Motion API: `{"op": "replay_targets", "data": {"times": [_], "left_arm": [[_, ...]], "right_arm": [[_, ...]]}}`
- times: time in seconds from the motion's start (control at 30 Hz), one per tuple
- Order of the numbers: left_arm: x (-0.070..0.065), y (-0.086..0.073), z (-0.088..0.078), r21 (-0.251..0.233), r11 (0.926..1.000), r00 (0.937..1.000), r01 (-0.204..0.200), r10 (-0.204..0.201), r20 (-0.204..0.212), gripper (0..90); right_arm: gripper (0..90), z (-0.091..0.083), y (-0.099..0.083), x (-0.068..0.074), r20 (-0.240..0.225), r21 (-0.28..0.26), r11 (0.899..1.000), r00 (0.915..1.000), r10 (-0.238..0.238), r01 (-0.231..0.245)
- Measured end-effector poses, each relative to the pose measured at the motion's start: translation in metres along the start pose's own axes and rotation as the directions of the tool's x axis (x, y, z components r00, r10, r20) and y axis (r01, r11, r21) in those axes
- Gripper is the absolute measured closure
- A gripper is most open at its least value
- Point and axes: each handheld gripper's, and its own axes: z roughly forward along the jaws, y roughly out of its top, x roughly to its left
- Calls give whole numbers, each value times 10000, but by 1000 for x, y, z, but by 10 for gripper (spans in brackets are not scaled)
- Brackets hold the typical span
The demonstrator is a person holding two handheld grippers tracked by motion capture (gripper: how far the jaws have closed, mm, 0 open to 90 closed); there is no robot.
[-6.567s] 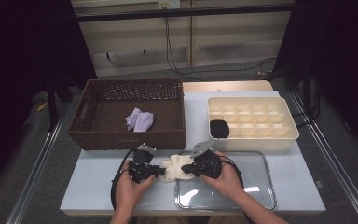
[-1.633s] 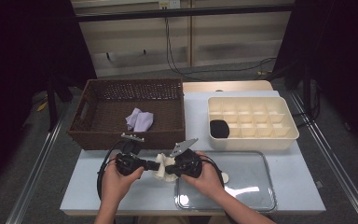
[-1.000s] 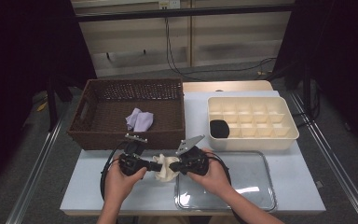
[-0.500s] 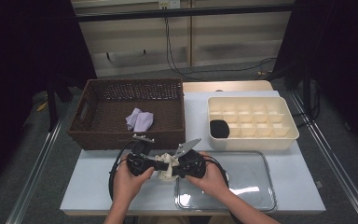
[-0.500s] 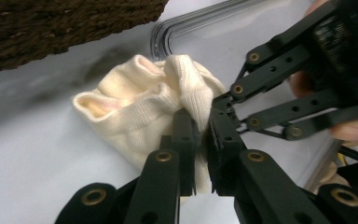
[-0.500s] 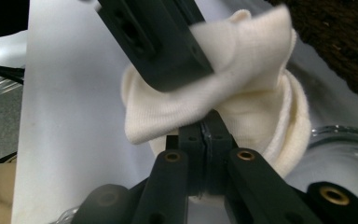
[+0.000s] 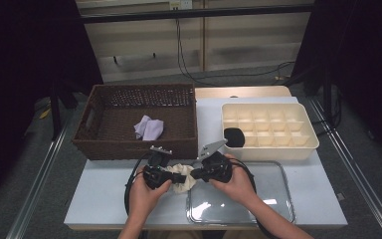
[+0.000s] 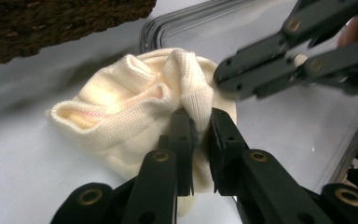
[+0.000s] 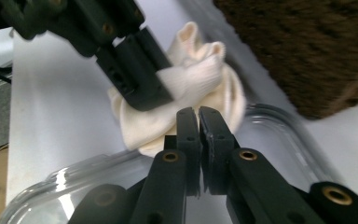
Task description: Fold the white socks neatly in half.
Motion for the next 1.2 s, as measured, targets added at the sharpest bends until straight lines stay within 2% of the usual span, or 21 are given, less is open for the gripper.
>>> {"op": "replay_targets", "data": {"times": [0.07, 0.13, 0.2, 0.27, 0.3, 0.37, 0.53, 0.6, 0.67, 0.7, 0.73, 0.83, 0.93, 1.03, 1.1, 1.13, 1.17, 1.2], "left_arm": [[-1, 0, 1, 22, 10000, 9999, -58, 58, -92, 807], [-1, 0, 2, 15, 10000, 10000, -11, 11, -89, 806], [0, -1, 2, 23, 10000, 10000, 4, -4, -54, 804], [0, -1, 2, 31, 10000, 10000, -20, 21, -62, 804], [0, -1, 2, 30, 10000, 10000, -32, 32, -67, 804], [0, -1, 2, 36, 10000, 10000, -19, 19, -79, 804], [-1, -1, 2, 27, 9999, 9997, -155, 155, -185, 804], [-1, -1, 2, 20, 9999, 9998, -143, 144, -169, 804], [0, -1, 2, 39, 9999, 9997, -160, 161, -168, 804], [-1, -1, 2, 40, 9999, 9997, -161, 161, -171, 804], [-1, -1, 2, 38, 9998, 9997, -170, 171, -182, 805], [-2, -1, 1, 19, 9997, 9995, -227, 228, -206, 811], [-2, 0, -1, -71, 9997, 9995, -242, 240, -214, 814], [-3, 0, -1, -89, 9997, 9995, -226, 224, -219, 814], [-4, 0, -2, -60, 9997, 9995, -229, 227, -214, 812], [-4, 0, -2, -60, 9997, 9995, -229, 227, -214, 810], [-4, 1, -3, -65, 9996, 9994, -266, 265, -232, 810], [-4, 1, -4, -81, 9994, 9991, -334, 332, -261, 807]], "right_arm": [[850, -4, 0, -4, 180, -140, 9999, 9998, 40, -37], [837, -9, 0, -9, 416, -383, 9988, 9987, 310, -294], [824, -8, -1, -14, 366, -347, 9981, 9979, 527, -515], [759, -5, -3, -16, 256, -371, 9962, 9965, 797, -787], [756, -4, -3, -15, 222, -366, 9948, 9951, 960, -951], [749, -3, -2, -11, 205, -474, 9961, 9969, 755, -745], [701, -3, 1, -13, 394, -589, 9941, 9948, 936, -912], [654, -2, 0, -16, 290, -592, 9891, 9902, 1364, -1345], [664, 1, -2, -17, 227, -443, 9887, 9893, 1442, -1431], [674, 2, -2, -16, 369, -267, 9915, 9910, 1284, -1275], [694, 4, -3, -15, 292, -184, 9927, 9923, 1201, -1196], [799, 6, -5, -14, -32, -112, 9906, 9907, 1361, -1362], [855, 6, -6, -13, -186, 15, 9841, 9840, 1775, -1775], [864, 5, -8, -11, -347, 59, 9794, 9788, 2020, -2019], [865, 4, -10, -10, -604, 20, 9729, 9711, 2310, -2313], [865, 4, -10, -10, -604, 20, 9729, 9711, 2310, -2313], [865, 4, -11, -10, -688, 47, 9699, 9676, 2430, -2433], [865, 3, -13, -6, -947, 119, 9652, 9606, 2613, -2614]]}}
